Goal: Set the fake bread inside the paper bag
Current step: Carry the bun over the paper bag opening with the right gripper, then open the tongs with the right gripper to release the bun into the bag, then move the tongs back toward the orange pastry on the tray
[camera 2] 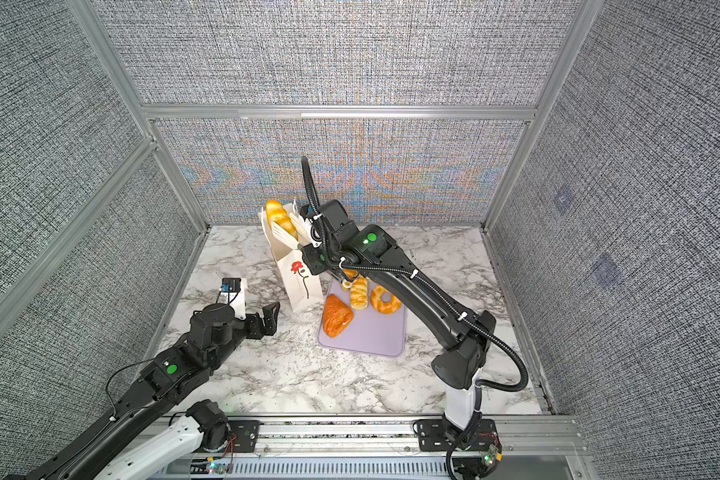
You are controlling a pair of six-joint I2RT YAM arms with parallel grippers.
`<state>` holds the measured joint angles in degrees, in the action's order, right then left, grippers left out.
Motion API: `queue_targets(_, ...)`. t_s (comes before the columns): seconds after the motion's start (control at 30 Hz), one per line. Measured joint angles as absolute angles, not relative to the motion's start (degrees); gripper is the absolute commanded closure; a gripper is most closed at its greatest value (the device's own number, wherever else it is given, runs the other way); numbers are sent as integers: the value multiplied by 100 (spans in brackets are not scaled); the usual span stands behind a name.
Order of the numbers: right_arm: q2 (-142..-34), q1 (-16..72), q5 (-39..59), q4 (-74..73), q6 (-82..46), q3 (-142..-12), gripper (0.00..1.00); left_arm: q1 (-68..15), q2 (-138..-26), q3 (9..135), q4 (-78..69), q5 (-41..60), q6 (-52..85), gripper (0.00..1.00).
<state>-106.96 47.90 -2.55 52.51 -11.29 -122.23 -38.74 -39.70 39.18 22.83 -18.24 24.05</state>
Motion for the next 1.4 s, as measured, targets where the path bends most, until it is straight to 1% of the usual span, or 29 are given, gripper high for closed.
queue_targets(0.27, -11006, 4727, -250, 5256, -1129, -12521, 54, -3874, -3940, 3870, 2279, -1796, 2432, 1)
queue_targets(0.4, -11135, 4692, -255, 5299, -1129, -12648, 52, -3874, -3846, 3789, 2255, -1667, 2438, 1)
queue_targets(0.57, -11220, 4683, -272, 5406, -1127, -12779, 44, -3874, -3684, 3712, 2235, -1542, 2410, 1)
queue_targets(0.7, -11222, 4683, -270, 5408, -1107, -12818, 42, -3874, -3680, 3712, 2235, -1538, 2403, 1)
queue_targets(0.93, -11216, 4683, -272, 5426, -1083, -12827, 41, -3874, -3721, 3712, 2237, -1500, 2403, 1)
queue_targets(1.1, -10989, 4703, -270, 5433, -1039, -12693, 41, -3874, -3691, 3717, 2237, -1500, 2403, 1)
queue_targets(1.4, -10392, 4775, -318, 5336, -1044, -12011, 41, -3874, -3586, 3647, 2222, -1481, 2408, 1)
